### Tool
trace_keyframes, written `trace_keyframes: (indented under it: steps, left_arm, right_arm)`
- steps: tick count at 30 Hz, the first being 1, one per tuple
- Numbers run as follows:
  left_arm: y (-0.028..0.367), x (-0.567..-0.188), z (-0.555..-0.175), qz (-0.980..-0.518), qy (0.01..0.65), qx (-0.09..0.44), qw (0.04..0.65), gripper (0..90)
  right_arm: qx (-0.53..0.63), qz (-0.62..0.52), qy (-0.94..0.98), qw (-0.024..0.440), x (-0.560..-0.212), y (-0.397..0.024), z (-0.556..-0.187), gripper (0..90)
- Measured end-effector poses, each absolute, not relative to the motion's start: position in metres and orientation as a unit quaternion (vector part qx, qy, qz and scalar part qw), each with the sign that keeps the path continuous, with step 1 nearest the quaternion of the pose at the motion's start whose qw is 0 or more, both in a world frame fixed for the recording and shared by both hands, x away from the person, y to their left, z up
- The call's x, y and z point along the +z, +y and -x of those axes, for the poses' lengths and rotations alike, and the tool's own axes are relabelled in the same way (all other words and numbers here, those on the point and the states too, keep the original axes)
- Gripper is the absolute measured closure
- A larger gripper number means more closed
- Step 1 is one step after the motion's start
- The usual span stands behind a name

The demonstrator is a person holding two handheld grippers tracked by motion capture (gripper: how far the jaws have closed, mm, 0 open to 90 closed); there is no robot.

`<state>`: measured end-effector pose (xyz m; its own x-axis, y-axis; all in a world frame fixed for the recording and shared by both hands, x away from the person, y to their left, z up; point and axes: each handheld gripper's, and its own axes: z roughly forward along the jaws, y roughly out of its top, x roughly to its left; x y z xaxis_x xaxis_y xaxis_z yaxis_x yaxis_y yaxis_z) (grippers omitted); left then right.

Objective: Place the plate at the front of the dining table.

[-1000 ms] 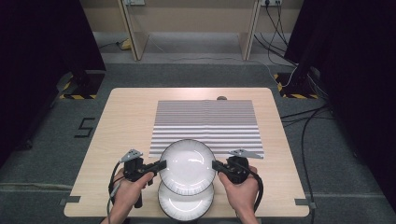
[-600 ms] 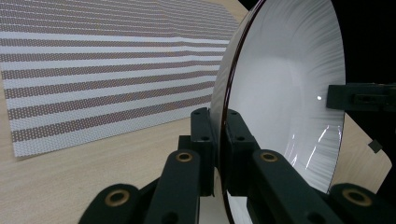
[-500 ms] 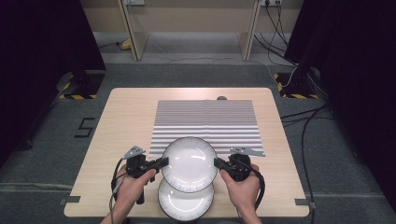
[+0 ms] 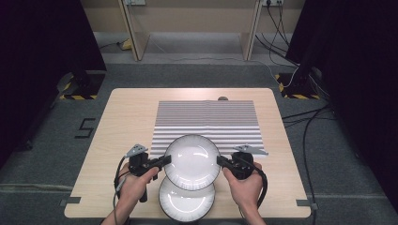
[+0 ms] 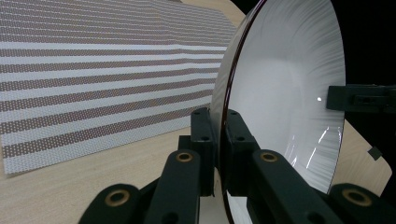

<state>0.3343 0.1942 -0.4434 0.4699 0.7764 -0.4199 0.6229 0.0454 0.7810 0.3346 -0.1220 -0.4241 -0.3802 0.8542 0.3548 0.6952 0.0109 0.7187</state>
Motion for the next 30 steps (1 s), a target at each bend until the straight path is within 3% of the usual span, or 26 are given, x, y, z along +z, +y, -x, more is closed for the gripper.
trace_keyframes:
  steps: [30]
  left_arm:
    - [0.187,-0.434,-0.350,-0.684,0.500,0.089,0.523,84.6]
  right_arm:
    - [0.447,-0.551,0.697,0.105,-0.416,-0.127,-0.348,86.3]
